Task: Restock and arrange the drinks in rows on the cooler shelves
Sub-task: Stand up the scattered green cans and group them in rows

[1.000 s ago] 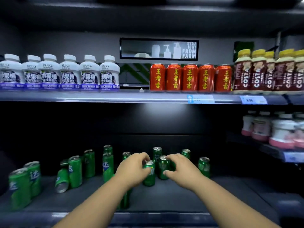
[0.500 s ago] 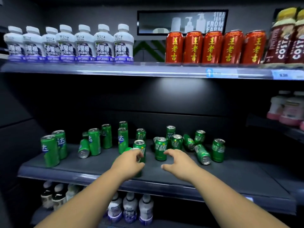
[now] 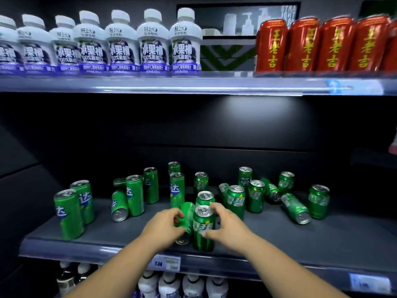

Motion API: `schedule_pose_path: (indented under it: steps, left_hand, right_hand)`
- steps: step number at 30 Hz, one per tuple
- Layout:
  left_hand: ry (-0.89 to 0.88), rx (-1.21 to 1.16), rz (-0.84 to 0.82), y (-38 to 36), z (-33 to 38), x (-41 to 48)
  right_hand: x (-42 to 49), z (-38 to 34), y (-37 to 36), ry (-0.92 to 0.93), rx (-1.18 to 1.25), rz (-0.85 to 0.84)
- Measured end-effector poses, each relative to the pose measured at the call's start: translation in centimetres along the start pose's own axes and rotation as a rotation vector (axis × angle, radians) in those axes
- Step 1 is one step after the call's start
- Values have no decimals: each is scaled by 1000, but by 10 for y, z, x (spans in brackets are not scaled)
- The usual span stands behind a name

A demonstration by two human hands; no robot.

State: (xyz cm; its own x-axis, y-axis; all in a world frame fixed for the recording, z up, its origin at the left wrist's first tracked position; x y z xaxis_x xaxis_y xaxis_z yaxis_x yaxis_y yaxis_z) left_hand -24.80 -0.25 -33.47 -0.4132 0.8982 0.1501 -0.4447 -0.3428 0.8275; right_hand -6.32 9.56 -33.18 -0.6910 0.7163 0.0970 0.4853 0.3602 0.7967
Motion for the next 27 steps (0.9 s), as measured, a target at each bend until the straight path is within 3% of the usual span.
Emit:
schedule_pose_path:
  steps: [7, 16, 27]
  left_hand:
    - [-142, -83, -58, -7, -3, 51]
    - [-248, -188, -90, -42, 37, 106]
    - [-188, -169, -195, -44, 68, 76]
  right_hand:
    - [9, 8, -15, -60, 31, 139]
    - [-24, 53, 28, -238, -17, 315]
    - [-31, 84, 56, -184, -18, 207]
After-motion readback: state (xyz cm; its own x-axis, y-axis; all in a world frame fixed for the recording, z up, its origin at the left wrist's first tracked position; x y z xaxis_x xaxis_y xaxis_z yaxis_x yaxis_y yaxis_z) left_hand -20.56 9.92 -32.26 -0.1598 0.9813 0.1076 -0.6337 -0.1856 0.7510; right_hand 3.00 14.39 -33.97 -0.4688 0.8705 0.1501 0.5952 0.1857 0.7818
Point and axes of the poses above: each hand's wrist, its own x-axis towards the middle knuckle, its own y-axis out of the back of the hand, z = x × y, the point moved 5 cm from there along x, towards the middle knuckle, and after that the axes turned 2 degrees about -x, right-handed, at the moved point
